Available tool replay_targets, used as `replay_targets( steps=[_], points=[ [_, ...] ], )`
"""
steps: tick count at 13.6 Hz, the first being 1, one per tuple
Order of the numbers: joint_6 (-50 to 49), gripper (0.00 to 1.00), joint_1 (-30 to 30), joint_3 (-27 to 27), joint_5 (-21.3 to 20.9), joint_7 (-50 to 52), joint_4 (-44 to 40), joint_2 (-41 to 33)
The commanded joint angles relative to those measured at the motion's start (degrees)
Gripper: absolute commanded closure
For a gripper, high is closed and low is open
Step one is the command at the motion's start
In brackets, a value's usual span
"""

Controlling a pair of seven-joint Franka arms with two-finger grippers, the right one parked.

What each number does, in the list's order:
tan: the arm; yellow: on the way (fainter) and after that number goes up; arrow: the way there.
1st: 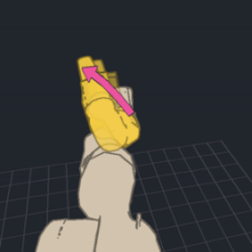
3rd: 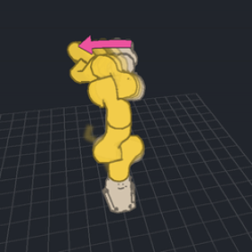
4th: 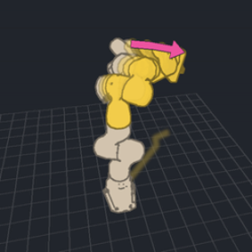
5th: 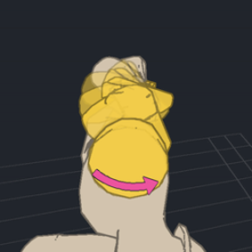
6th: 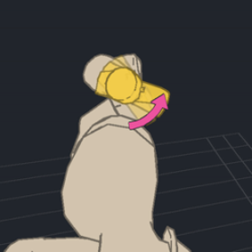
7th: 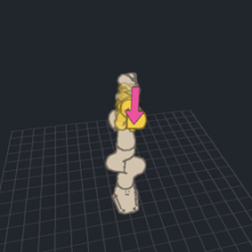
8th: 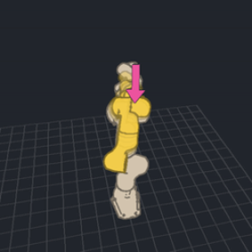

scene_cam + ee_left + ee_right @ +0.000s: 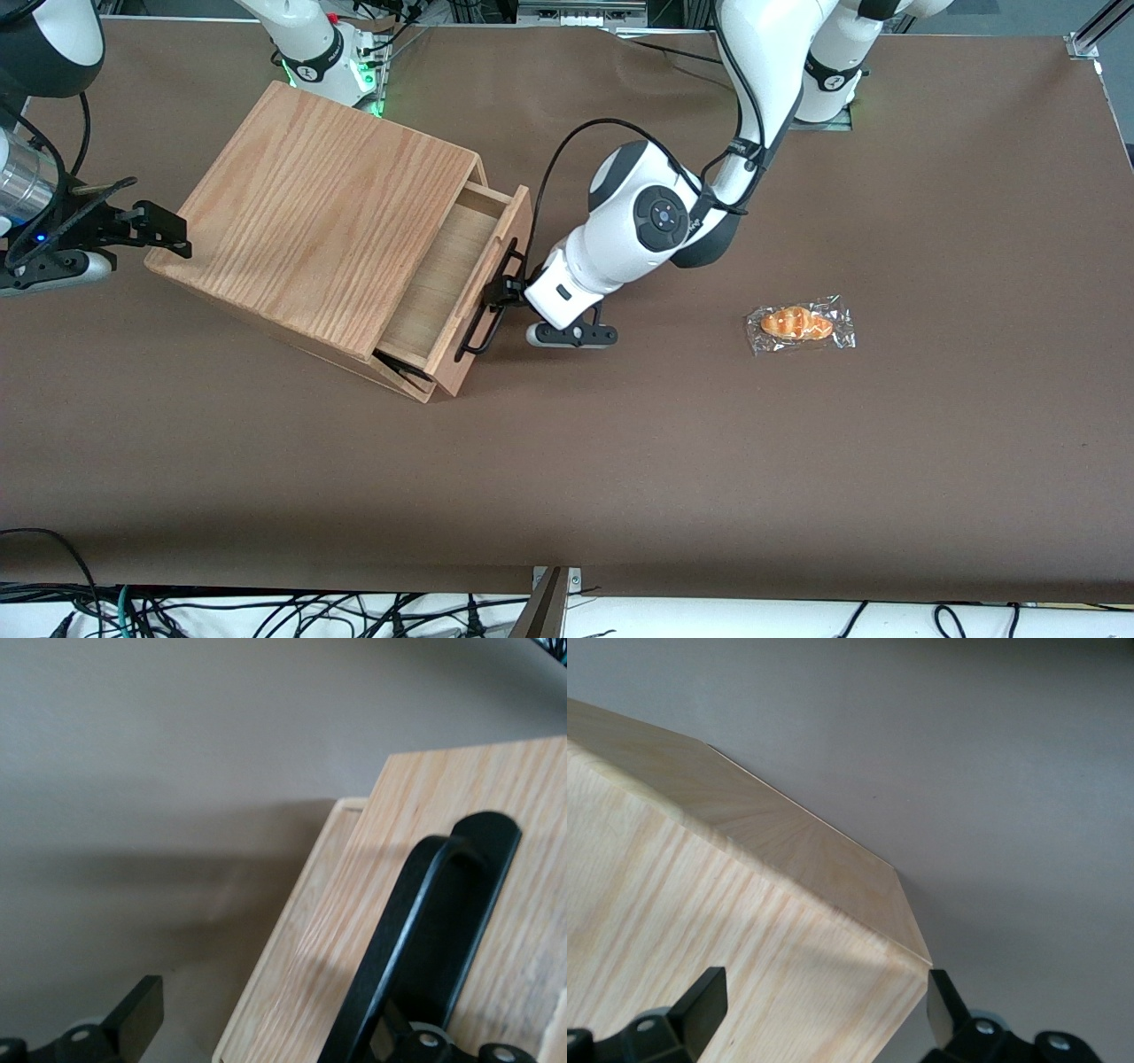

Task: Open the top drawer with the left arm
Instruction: 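Pull the handle with the left gripper, sliding the drawer out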

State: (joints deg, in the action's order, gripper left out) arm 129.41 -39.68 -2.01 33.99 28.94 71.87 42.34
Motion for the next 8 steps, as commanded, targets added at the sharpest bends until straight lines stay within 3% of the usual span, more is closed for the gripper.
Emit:
replay_targets(
  steps=[1, 8],
  points=[
    [-1.4, 0.0, 2.1, -0.2, -1.5, 0.1, -1.6, 0.6],
    [-3.0, 0.0, 6.1, -0.1, -1.4, -0.6, -1.5, 0.5]
  ],
)
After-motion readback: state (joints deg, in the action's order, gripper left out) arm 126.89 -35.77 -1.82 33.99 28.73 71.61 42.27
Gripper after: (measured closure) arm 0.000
